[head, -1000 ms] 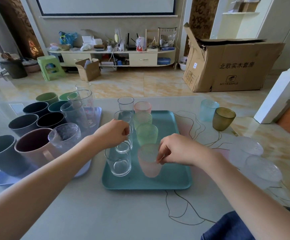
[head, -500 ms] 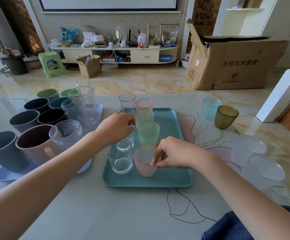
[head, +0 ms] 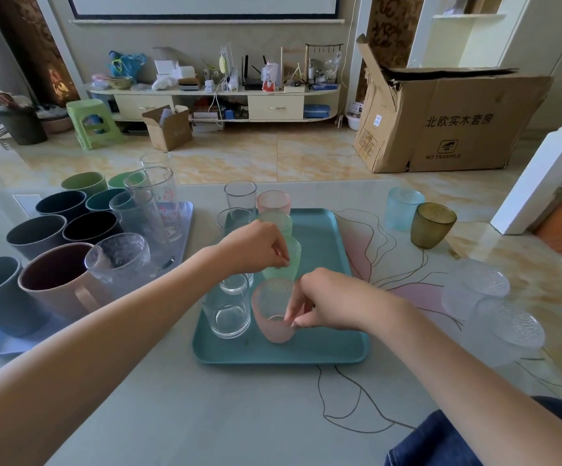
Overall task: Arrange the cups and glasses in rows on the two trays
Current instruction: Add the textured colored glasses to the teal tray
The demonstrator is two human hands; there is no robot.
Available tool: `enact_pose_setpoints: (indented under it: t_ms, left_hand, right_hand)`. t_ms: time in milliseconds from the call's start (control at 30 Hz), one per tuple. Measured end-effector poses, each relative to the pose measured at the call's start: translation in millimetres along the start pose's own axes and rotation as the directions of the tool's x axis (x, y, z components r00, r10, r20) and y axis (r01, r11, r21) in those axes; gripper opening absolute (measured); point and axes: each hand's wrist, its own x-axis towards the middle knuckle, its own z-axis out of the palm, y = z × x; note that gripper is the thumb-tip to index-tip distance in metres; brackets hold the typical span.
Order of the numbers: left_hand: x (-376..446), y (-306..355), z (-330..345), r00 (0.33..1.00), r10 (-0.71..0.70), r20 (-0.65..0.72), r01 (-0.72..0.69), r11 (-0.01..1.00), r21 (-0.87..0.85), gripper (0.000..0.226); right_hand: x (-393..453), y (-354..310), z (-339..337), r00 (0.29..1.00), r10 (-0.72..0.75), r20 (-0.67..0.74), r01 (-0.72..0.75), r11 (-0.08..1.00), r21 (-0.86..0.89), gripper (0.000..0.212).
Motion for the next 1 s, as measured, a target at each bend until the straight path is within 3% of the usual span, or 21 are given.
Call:
enact_pose_setpoints:
  t_ms: [167, 267, 433, 600, 767, 900, 1000]
  left_hand:
    - [-2, -5, -1, 1.0, 0.019, 0.013, -0.019, 1.0, -0.017, 0.015]
    - [-2, -1, -2, 1.0, 0.024, -0.015, -0.024, 1.0, -0.018, 0.016]
    - [4, 29, -2, 0.982, 0.071, -0.175, -0.071, 0.997, 0.003, 0.019]
    - [18, 93, 22, 0.966, 0.247, -0.078, -0.251, 0.967, -0.048, 0.023]
    - [35, 168, 68, 0.896, 0.442, 0.051, -0.439, 0.897, -0.053, 0.035]
    - [46, 217, 98, 0.902, 0.428, 0.058, -0.423, 0.902, -0.086, 0.054]
    - [57, 235, 114, 0.923, 0.361, 0.134, -0.355, 0.933, -0.065, 0.054]
  right_hand:
    - [2, 2, 3, 1.0, 0.0, 0.005, 0.0, 1.0, 0.008, 0.018]
    - [-3, 9, -4, 1.0, -0.017, 0.013, 0.015, 0.994, 0.112, 0.029]
    - [-41, 35, -39, 0.976, 0.12, -0.183, -0.071, 0.965, 0.253, 0.029]
    - [-94, 88, -53, 0.854, 0.371, -0.365, -0.315, 0.927, 0.206, 0.031]
    - [-144, 137, -45, 0.659, 0.625, -0.419, -0.625, 0.764, 0.158, 0.043]
    - [-160, 157, -38, 0.597, 0.711, -0.371, -0.701, 0.687, 0.191, 0.048]
    - [-157, 163, -33, 0.579, 0.773, -0.26, -0.694, 0.634, 0.34, 0.036]
